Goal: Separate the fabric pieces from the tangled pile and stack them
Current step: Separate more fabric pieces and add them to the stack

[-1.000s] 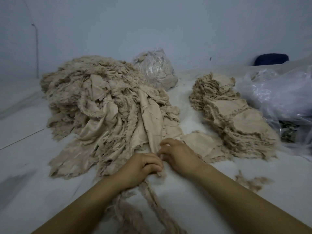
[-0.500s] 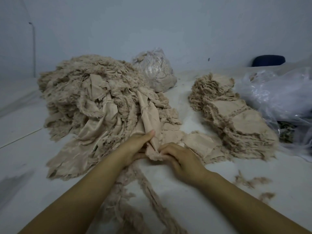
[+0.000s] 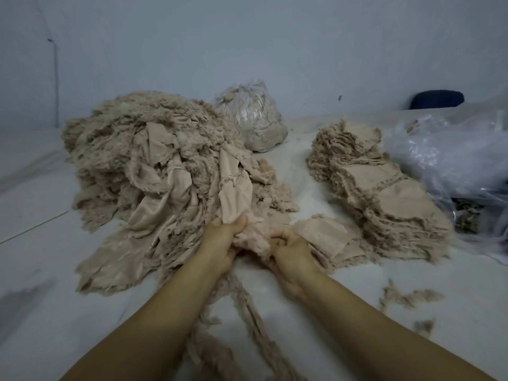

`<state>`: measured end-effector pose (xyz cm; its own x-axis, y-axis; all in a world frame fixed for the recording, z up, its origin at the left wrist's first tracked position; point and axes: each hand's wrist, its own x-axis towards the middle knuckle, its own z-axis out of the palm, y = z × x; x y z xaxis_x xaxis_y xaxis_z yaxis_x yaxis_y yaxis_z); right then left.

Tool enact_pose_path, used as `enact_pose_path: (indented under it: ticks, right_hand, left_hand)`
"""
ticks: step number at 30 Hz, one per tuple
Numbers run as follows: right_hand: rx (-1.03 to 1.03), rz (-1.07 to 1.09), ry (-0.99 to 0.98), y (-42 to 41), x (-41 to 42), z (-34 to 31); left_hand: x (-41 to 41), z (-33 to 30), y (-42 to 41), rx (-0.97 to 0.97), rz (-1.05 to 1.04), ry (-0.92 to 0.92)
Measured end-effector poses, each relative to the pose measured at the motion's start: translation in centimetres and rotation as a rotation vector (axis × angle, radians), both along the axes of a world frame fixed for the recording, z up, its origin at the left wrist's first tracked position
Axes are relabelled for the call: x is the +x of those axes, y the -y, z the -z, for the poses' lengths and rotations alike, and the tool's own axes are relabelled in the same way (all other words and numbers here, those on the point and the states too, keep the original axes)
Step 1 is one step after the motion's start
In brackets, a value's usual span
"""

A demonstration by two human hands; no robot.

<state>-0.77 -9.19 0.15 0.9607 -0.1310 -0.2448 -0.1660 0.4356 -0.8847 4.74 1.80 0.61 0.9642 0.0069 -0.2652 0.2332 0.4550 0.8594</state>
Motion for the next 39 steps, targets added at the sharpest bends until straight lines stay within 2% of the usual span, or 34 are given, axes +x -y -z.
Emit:
enact_pose_path:
  ticks: [3, 7, 9, 11, 13, 14, 16, 19, 21, 23, 25, 28, 29, 33, 36, 39]
  right_hand:
    - [-0.186, 0.04, 0.127, 0.0, -1.0, 0.7]
    - [-0.228, 0.066, 0.244, 1.3, -1.7, 0.1]
    - [-0.277, 0.018, 0.264, 1.9, -1.6, -0.3]
    - [-0.3, -0.092, 0.28, 2.4, -1.5, -0.3]
    - [-0.309, -0.194, 0.3, 2.5, -1.6, -0.4]
    - [-0.322, -0.227, 0.301, 2.5, -1.7, -0.3]
    - [-0.38, -0.246, 0.293, 2.5, -1.8, -0.1]
    - [-0.524, -0.244, 0.273, 2.9, -2.4, 0.6]
    - [-0.531, -0.244, 0.246, 3.3, -2.9, 1.0]
    - [-0.487, -0.213, 0.233, 3.7, -3.1, 1.1]
    - [-0.433, -0.135, 0.231, 4.0, -2.6, 0.9]
    - [-0.325, -0.033, 0.238, 4.1, -1.7, 0.2]
    - [-0.313, -0.01, 0.248, 4.1, -1.4, -0.1]
    - [-0.352, 0.117, 0.262, 5.2, -0.5, -0.5]
    - [-0.381, 0.162, 0.266, 6.2, -0.2, -0.5]
    - [-0.392, 0.182, 0.27, 6.6, -0.2, -0.3]
  left_hand:
    - [1.2, -0.2, -0.9, 0.021, -0.189, -0.024]
    - [1.9, 0.1, -2.5, 0.068, -0.251, -0.007]
    - [1.6, -0.2, -2.8, 0.108, -0.101, -0.041]
    - [0.8, -0.7, -2.5, 0.155, 0.194, -0.077]
    - [-0.3, -1.0, -1.4, 0.256, 0.428, -0.046]
    - [-0.6, -1.0, -0.8, 0.309, 0.466, -0.008]
    - [-0.8, -1.2, 0.3, 0.363, 0.349, 0.027]
    - [-0.2, -1.7, 0.5, 0.126, 0.132, -0.029]
    - [0.5, -1.9, -0.1, 0.041, 0.024, -0.055]
    - [0.7, -1.8, -0.7, 0.027, 0.023, -0.067]
    - [0.0, -1.6, -0.8, 0.072, 0.162, -0.079]
    - [-1.6, -1.1, -0.1, 0.228, 0.391, -0.002]
    - [-1.9, -0.8, 0.3, 0.264, 0.391, 0.036]
    - [-2.1, 0.2, 0.7, 0.346, 0.175, 0.112]
    - [-2.1, 0.3, 0.9, 0.49, 0.171, 0.257]
    - [-2.1, 0.3, 1.2, 0.54, 0.114, 0.331]
